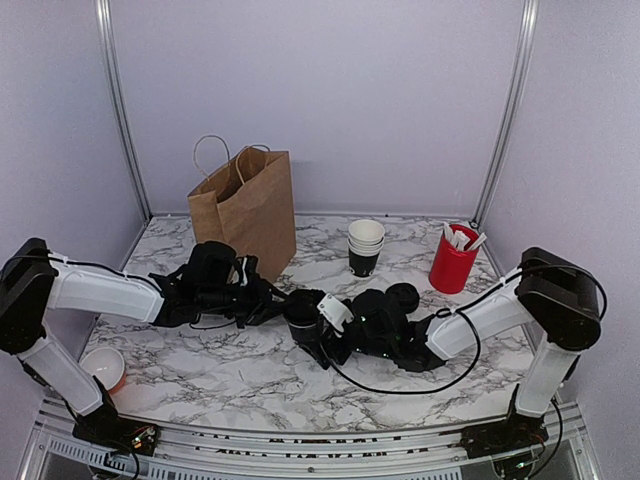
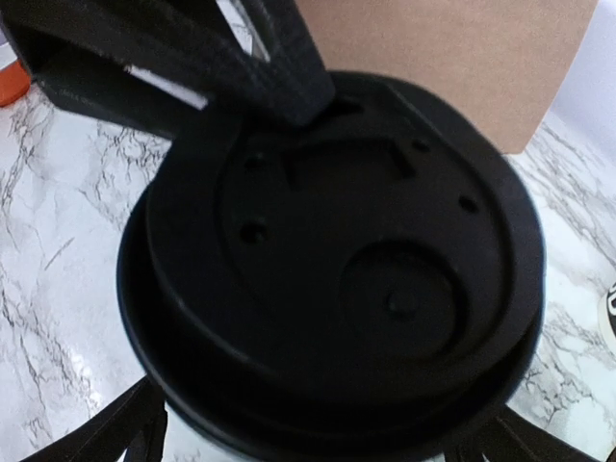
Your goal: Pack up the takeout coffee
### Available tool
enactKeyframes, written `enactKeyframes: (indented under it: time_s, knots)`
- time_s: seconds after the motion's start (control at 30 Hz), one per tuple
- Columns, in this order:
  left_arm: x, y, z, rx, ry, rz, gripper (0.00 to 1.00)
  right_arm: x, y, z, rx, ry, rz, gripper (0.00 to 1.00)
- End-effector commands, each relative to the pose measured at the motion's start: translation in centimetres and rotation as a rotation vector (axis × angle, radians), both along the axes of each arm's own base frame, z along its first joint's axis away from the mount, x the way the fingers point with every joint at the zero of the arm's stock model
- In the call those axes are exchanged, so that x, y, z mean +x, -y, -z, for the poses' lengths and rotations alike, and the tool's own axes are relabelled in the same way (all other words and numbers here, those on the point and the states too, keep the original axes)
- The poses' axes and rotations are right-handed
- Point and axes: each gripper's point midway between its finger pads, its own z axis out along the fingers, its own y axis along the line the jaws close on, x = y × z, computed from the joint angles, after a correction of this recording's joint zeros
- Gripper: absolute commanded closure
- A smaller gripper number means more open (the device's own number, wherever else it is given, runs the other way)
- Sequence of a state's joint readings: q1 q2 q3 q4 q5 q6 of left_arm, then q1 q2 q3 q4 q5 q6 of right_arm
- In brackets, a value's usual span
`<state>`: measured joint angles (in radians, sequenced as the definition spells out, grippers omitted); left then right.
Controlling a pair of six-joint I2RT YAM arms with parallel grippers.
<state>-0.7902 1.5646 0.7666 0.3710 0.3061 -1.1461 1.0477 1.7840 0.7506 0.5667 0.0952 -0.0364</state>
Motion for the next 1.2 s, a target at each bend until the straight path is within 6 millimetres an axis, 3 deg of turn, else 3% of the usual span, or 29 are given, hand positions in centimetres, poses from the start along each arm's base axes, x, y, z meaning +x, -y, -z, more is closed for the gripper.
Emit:
enactKeyframes:
  time_s: [0.0,0.3,0.57,0.87,1.03,1.17]
  knots:
    - [0.2,-0.3,0.0,0.092,0.049,0.008,0.74,-1.3,1.1,-0.2,-0.003,-0.043,0.000,0.04]
    - [0.0,-0.2,0.3,0.183,0.074,0.022,0.66,-2.6,3.7,-2.2,-0.008,-0.117,0.045,0.04]
    - [-0.3,-0.3,0.2,0.193,0.079,0.026,0.53,-2.4,4.0,-5.1,-0.021,-0.169,0.090,0.05]
    - [-0.1,-0.8,-1.5,0.201,0.130,0.014,0.44,-1.6,2.8,-10.4,0.033,-0.205,0.126,0.09]
    - [-0.1,-0.9,-2.5,0.193,0.159,0.021,0.44,-0.1,2.5,-10.6,-0.014,-0.238,0.204,0.22]
    - [0.0,-1.5,-3.0,0.219,0.184,0.012,0.46,0.7,1.0,-10.8,-0.006,-0.263,0.206,0.40]
